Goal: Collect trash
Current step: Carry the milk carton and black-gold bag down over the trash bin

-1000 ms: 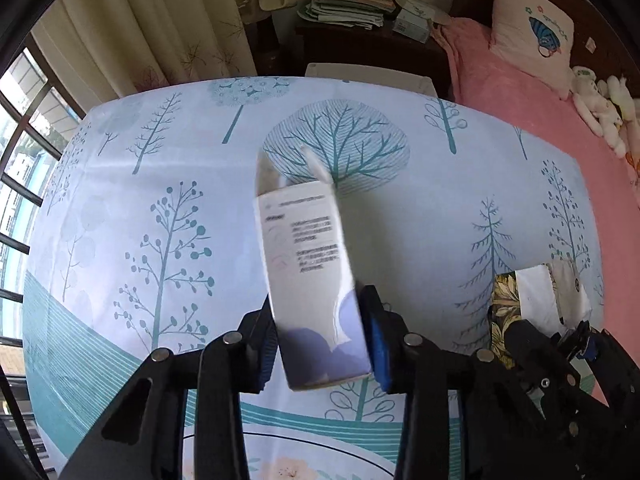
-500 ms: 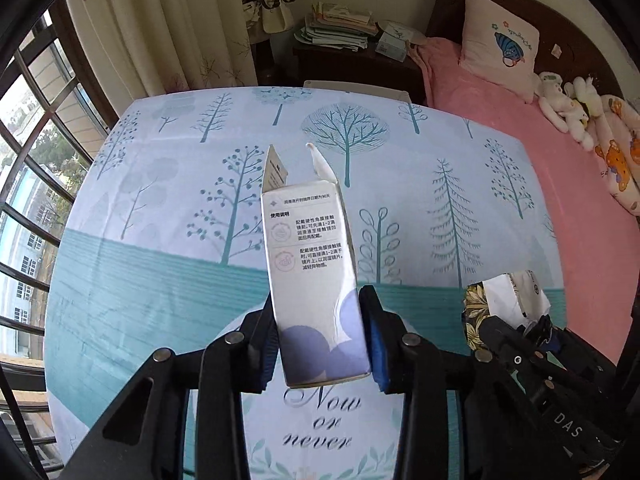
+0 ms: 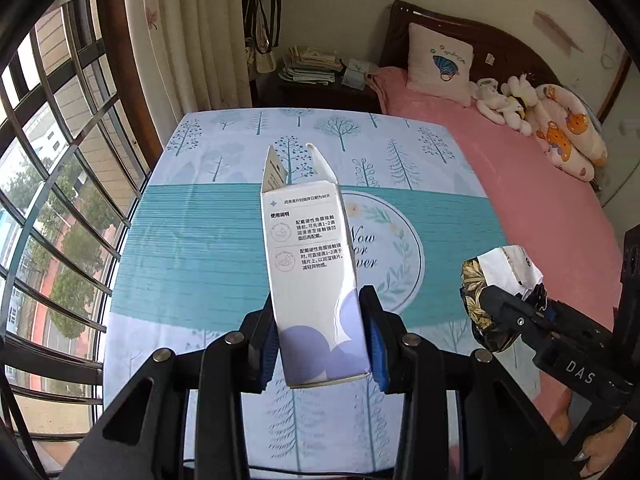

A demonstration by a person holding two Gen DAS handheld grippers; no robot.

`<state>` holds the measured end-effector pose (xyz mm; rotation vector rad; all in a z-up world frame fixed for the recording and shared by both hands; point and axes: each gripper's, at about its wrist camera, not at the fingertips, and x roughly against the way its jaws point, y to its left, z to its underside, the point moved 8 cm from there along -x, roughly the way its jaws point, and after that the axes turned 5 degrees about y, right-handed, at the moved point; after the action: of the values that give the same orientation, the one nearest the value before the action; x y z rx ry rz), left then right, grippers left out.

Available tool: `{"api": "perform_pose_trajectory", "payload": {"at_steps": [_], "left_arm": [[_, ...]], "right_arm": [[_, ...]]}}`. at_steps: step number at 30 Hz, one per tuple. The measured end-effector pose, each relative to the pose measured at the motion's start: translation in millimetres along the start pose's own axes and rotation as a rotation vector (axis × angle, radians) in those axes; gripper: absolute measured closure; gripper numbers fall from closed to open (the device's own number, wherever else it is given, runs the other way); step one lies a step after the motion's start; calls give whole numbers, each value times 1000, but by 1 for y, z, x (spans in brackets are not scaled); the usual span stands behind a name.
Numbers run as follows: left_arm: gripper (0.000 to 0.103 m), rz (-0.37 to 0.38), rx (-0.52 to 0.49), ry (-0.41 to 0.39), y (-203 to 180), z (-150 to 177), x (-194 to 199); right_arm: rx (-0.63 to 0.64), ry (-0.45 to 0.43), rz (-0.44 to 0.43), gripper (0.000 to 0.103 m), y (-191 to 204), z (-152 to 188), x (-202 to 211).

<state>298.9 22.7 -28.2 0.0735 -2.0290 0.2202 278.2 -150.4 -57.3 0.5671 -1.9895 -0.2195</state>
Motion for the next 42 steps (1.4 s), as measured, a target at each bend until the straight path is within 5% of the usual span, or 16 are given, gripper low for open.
{"api": "perform_pose_trajectory", "payload": {"at_steps": [10,17,30,42], "left_arm": [[67,53,-74,-32,50,114,82],[67,78,-96,39,67,190,88],[67,110,-115,151,53,266,48],[67,100,-139,280,33,341,-72]], "right_arm": [[-7,-43,54,52,78,115,54],[26,15,97,52,100,182,63],[-36,193,155,52,45,274,28],[-65,355,165,52,-24,348,-87]]}}
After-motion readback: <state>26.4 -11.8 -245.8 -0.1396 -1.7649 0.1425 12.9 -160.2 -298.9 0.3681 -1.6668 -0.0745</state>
